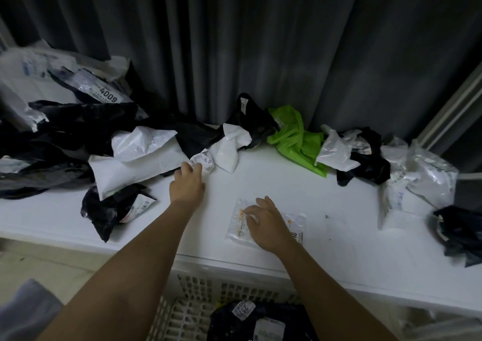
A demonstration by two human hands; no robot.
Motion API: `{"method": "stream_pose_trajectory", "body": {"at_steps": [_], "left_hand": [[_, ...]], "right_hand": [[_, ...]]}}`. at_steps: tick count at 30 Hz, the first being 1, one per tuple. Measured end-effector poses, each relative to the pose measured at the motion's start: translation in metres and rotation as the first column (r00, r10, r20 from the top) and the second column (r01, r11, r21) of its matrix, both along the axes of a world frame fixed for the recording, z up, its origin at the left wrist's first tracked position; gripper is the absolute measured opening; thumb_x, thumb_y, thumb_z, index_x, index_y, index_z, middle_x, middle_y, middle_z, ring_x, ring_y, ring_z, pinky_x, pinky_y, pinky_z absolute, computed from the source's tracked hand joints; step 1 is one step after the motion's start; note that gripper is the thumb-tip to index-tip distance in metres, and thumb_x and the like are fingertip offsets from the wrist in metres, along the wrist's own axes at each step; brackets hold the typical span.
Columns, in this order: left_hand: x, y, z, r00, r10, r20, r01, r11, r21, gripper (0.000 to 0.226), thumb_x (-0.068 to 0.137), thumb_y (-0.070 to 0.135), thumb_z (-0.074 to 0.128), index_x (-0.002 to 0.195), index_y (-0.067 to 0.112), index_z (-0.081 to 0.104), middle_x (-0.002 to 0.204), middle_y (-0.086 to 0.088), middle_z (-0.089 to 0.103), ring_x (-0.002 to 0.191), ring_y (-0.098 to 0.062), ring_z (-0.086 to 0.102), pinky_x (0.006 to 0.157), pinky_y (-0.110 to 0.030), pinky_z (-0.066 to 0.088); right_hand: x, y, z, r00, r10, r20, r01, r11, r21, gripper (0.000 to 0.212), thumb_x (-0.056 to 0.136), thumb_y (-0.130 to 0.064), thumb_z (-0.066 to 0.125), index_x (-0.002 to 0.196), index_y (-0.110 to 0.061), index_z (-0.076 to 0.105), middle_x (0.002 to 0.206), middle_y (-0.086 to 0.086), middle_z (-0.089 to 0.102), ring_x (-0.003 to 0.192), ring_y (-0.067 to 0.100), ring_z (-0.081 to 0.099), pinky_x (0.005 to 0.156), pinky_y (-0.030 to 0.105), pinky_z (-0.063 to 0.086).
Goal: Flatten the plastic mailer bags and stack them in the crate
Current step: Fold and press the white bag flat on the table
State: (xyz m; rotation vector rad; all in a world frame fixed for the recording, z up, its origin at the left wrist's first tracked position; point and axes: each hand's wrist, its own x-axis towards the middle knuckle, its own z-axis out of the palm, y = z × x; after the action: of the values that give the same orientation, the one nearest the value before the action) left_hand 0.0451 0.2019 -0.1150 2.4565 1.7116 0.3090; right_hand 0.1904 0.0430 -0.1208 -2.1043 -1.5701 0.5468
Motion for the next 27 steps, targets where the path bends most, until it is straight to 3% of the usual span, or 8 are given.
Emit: {"method": "stream_pose_trajectory", "body": {"at_steps": [3,5,8,12,16,21,25,27], "left_hand": [[-0.001,0.009,0.000,0.998,-0.003,-0.065,0.002,1.000,-0.019,0.064,0.089,0.040,0.062,0.140,0.015,0.034,0.129,-0.016,0.035,0.117,-0.033,0.038,0.080,-0.037,0.046],[0.000,0.012,-0.001,0.991,0.024,-0.131,-0.026,1.000,-0.011,0.063,0.086,0.047,0.063,0.134,0.013,0.041,0.129,-0.015,0.034,0.119,-0.032,0.035,0.083,-0.035,0.047],[-0.001,0.013,-0.007,0.991,0.072,-0.117,-0.070,0.997,0.018,0.048,0.090,0.029,0.062,0.130,0.011,0.042,0.131,-0.016,0.031,0.120,-0.032,0.034,0.072,-0.030,0.048],[-0.009,0.012,-0.009,0.997,0.030,-0.069,-0.027,0.999,0.042,0.038,0.092,0.001,0.046,0.129,0.005,0.047,0.133,-0.020,0.039,0.120,-0.038,0.036,0.076,-0.037,0.047],[-0.018,-0.008,-0.001,0.983,-0.182,0.007,0.180,0.977,0.112,0.029,0.090,0.010,0.054,0.119,0.008,0.057,0.130,-0.011,0.049,0.113,-0.036,0.043,0.072,-0.039,0.044],[-0.012,-0.053,0.023,0.854,-0.475,0.212,0.427,0.873,0.234,0.019,0.082,0.008,0.068,0.100,0.007,0.062,0.118,-0.009,0.056,0.104,-0.035,0.049,0.067,-0.040,0.050],[0.003,-0.086,0.033,0.781,-0.536,0.320,0.479,0.843,0.245,0.014,0.087,0.008,0.062,0.100,0.012,0.059,0.120,-0.004,0.050,0.106,-0.027,0.044,0.069,-0.041,0.050],[0.012,-0.101,0.035,0.773,-0.539,0.335,0.496,0.842,0.210,0.026,0.087,0.003,0.055,0.110,0.016,0.056,0.122,-0.002,0.046,0.110,-0.025,0.041,0.071,-0.040,0.050]], "right_hand": [[-0.006,0.005,-0.005,1.000,-0.011,-0.018,0.011,0.999,0.049,0.031,0.098,-0.017,0.045,0.124,-0.013,0.061,0.153,0.014,0.031,0.147,0.024,0.012,0.117,0.027,0.007],[-0.006,0.011,-0.007,1.000,-0.017,-0.019,0.018,0.997,0.070,0.030,0.098,-0.015,0.046,0.124,-0.012,0.061,0.151,0.015,0.033,0.146,0.025,0.014,0.117,0.027,0.008],[-0.007,0.020,-0.009,0.999,-0.024,-0.041,0.028,0.995,0.096,0.031,0.098,-0.013,0.046,0.124,-0.011,0.061,0.150,0.014,0.034,0.146,0.023,0.016,0.117,0.026,0.008],[-0.009,0.027,-0.010,0.997,-0.042,-0.070,0.051,0.989,0.140,0.029,0.095,-0.009,0.048,0.120,-0.010,0.064,0.147,0.015,0.040,0.145,0.023,0.020,0.118,0.027,0.013],[-0.010,0.024,0.002,0.988,-0.089,-0.129,0.117,0.966,0.231,0.032,0.094,-0.012,0.052,0.125,-0.010,0.060,0.142,0.010,0.044,0.139,0.021,0.031,0.110,0.019,0.020],[-0.014,0.011,0.036,0.956,-0.007,-0.292,0.083,0.965,0.249,0.059,0.089,-0.023,0.066,0.143,-0.025,0.041,0.143,-0.004,0.035,0.129,0.009,0.039,0.098,0.016,0.032],[-0.001,-0.015,0.045,0.994,-0.083,0.072,0.060,0.959,0.278,0.037,0.091,-0.028,0.062,0.127,-0.024,0.055,0.144,-0.003,0.039,0.113,0.019,0.056,0.088,0.029,0.044],[0.012,-0.028,0.042,0.985,-0.123,0.124,0.080,0.949,0.305,0.028,0.094,-0.032,0.058,0.120,-0.022,0.058,0.140,-0.005,0.044,0.106,0.019,0.059,0.082,0.029,0.044]]}}
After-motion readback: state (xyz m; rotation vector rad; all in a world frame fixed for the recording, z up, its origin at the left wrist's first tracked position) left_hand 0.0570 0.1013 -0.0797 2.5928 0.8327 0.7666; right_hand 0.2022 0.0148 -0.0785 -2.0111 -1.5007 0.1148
